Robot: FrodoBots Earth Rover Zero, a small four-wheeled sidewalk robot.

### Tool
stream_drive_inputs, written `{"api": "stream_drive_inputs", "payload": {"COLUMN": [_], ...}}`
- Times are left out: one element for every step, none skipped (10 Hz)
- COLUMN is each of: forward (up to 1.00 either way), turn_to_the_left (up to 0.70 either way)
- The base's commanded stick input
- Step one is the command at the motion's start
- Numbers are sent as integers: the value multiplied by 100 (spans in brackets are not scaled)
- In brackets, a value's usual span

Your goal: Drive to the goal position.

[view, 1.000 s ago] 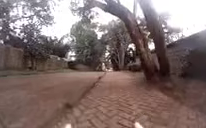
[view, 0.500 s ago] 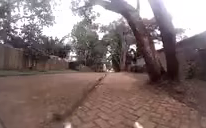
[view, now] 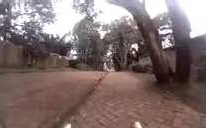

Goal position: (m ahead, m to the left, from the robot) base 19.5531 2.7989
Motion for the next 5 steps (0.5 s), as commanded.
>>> {"api": "stream_drive_inputs", "payload": {"forward": [70,70,70,70,70], "turn_to_the_left": [-35,-35,-35,-10,-3]}}
